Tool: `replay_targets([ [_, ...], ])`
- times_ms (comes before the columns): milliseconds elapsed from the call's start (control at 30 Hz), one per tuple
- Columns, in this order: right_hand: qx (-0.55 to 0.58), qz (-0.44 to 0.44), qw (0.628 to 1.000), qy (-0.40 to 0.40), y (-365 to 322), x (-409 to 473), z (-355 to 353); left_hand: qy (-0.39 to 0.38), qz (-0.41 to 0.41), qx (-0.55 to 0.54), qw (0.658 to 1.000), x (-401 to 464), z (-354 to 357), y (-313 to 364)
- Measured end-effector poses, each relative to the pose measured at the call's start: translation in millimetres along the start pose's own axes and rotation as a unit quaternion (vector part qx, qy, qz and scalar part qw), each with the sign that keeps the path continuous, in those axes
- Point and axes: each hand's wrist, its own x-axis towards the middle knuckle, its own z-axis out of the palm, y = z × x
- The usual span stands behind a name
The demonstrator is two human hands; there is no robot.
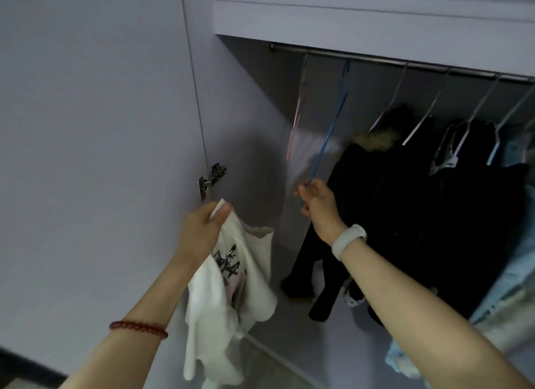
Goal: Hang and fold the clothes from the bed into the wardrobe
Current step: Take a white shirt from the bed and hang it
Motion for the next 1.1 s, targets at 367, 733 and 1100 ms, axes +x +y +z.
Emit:
replay_targets([
  [367,0.105,0.139,0.982,0.067,12.9,-138.3,-24.3,-0.093,-0.022,-0.062,0.994,-94.5,-39.2,2.0],
  [733,0.069,0.001,0.981,0.181,35.6,-225.8,-38.5,-0.131,0.041,0.042,0.990,-153.6,-51.0,-3.6],
  [1100,0.291,0.018,0.943,0.160,-7.7,-209.2,-27.3,-0.158,0.074,0.143,0.974,-183.8,-49.2,1.9],
])
